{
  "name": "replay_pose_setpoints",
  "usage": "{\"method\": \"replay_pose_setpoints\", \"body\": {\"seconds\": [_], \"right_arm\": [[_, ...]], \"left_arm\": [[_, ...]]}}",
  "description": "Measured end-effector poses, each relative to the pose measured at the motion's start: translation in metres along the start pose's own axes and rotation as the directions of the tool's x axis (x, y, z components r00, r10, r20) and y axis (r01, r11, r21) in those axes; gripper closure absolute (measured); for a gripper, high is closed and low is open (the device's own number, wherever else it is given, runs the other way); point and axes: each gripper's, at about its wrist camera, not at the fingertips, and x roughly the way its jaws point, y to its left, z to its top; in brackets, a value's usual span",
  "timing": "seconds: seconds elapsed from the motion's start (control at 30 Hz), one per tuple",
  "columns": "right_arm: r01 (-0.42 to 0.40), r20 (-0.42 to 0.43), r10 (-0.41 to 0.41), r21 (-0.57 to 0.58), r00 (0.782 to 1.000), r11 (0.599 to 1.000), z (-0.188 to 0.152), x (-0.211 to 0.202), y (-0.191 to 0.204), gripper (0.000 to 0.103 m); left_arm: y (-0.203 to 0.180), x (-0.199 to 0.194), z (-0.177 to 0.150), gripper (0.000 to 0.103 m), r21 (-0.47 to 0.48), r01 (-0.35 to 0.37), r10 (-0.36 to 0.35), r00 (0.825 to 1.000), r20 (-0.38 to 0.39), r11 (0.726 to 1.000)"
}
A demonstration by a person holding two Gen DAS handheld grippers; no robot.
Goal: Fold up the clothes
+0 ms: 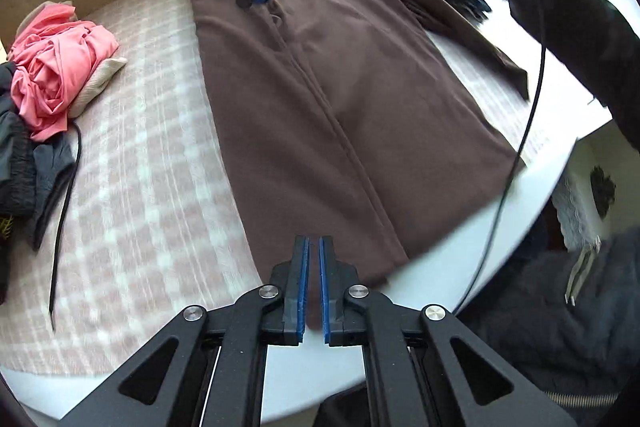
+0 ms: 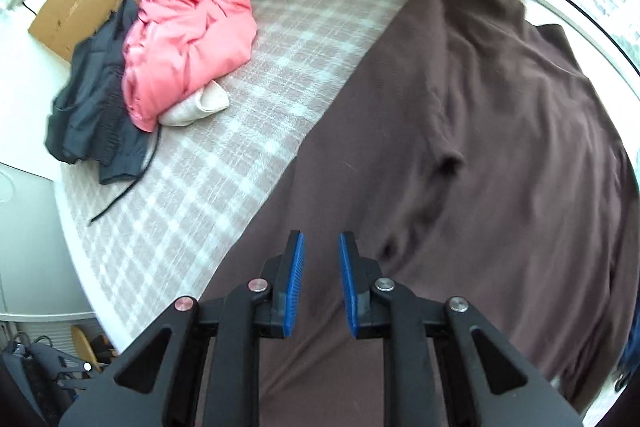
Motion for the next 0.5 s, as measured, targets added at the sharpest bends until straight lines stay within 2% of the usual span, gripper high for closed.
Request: {"method": "replay_pose_setpoints", "body": {"seconds": [0.1, 0.17, 0.23, 0.3, 0.33, 0.43, 0.47, 0.5], "right_arm": [[-0.002, -0.012, 0.002, 0.007, 1.0, 1.0, -0.021, -0.003, -0.111, 0.087], [-0.046, -0.014, 0.046, 0.043, 0.999, 0.998, -0.034, -0.012, -0.151, 0.088], [-0.111, 0.055, 0.105, 0.119, 0.993, 0.987, -0.032, -0.03, -0.172, 0.088], [-0.111, 0.147, 0.086, 0.171, 0.985, 0.979, -0.023, -0.049, -0.19, 0.088], [-0.123, 0.164, 0.094, 0.179, 0.982, 0.976, -0.017, -0.052, -0.195, 0.087], [-0.196, 0.149, 0.172, 0.166, 0.974, 0.966, 0.004, -0.034, -0.189, 0.085], [-0.2, 0.131, 0.182, 0.145, 0.975, 0.969, 0.011, -0.019, -0.181, 0.085], [-0.161, 0.104, 0.149, 0.121, 0.983, 0.979, 0.008, -0.029, -0.187, 0.085]], "left_arm": [[0.012, 0.028, -0.001, 0.098, 0.03, -0.048, 0.051, 0.996, -0.079, 0.998], [0.017, 0.026, -0.008, 0.097, 0.031, -0.029, 0.031, 0.998, -0.059, 0.999], [0.024, 0.023, -0.011, 0.097, -0.001, -0.001, 0.001, 0.998, -0.062, 1.0], [0.025, 0.022, -0.014, 0.097, -0.014, 0.007, -0.008, 0.998, -0.062, 1.0], [0.024, 0.021, -0.015, 0.097, -0.007, 0.002, -0.002, 0.998, -0.062, 1.0], [0.017, 0.02, -0.017, 0.097, 0.023, -0.02, 0.022, 0.998, -0.063, 1.0], [0.018, 0.019, -0.018, 0.097, 0.023, -0.019, 0.02, 0.998, -0.063, 1.0], [0.02, 0.019, -0.018, 0.097, 0.02, -0.012, 0.013, 0.998, -0.06, 1.0]]}}
